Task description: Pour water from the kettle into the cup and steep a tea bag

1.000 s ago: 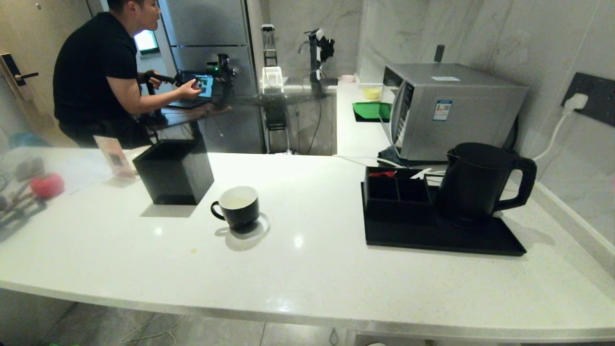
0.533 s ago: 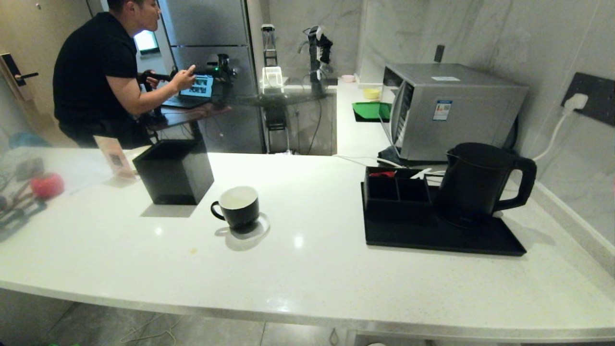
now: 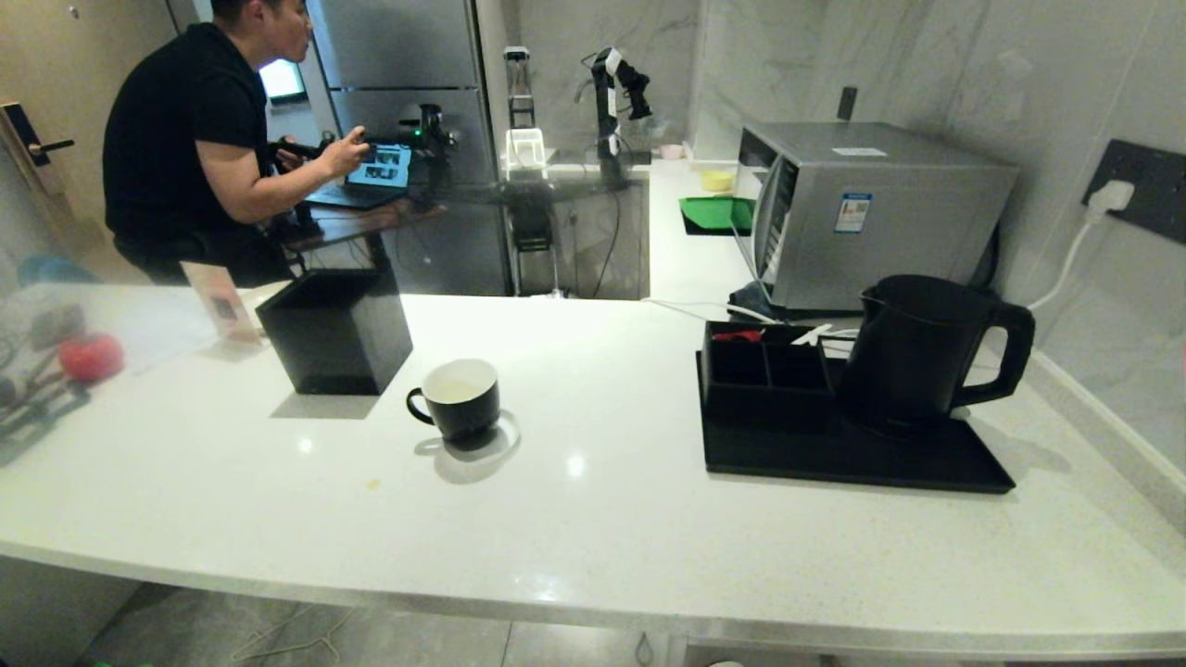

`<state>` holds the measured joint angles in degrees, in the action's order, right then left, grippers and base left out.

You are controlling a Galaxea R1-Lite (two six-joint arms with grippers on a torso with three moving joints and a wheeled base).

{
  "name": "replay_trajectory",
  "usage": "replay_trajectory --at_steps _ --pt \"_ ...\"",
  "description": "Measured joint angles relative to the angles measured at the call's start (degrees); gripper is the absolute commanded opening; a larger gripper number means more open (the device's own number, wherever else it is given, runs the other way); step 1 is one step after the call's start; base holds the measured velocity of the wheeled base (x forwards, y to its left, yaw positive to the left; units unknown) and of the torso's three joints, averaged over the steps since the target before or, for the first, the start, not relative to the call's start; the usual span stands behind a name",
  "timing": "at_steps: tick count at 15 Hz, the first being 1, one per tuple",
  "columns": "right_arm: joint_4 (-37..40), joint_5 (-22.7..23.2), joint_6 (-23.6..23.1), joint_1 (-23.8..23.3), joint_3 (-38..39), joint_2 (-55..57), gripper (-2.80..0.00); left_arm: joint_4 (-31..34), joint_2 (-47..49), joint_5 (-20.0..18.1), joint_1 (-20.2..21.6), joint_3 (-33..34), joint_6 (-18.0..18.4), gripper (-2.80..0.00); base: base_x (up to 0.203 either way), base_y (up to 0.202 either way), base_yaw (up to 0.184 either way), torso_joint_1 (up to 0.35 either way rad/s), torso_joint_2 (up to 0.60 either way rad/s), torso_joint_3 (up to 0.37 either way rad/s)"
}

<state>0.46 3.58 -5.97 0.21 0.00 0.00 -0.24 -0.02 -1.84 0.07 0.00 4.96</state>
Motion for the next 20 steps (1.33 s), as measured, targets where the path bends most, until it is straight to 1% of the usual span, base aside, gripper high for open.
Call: replay_trajectory --at_steps 20 --pt "0.0 0.0 0.0 0.0 0.0 0.0 -2.8 0.1 0.0 0.0 0.0 0.0 -0.8 -2.8 0.0 0.0 0.0 0.0 0.0 0.0"
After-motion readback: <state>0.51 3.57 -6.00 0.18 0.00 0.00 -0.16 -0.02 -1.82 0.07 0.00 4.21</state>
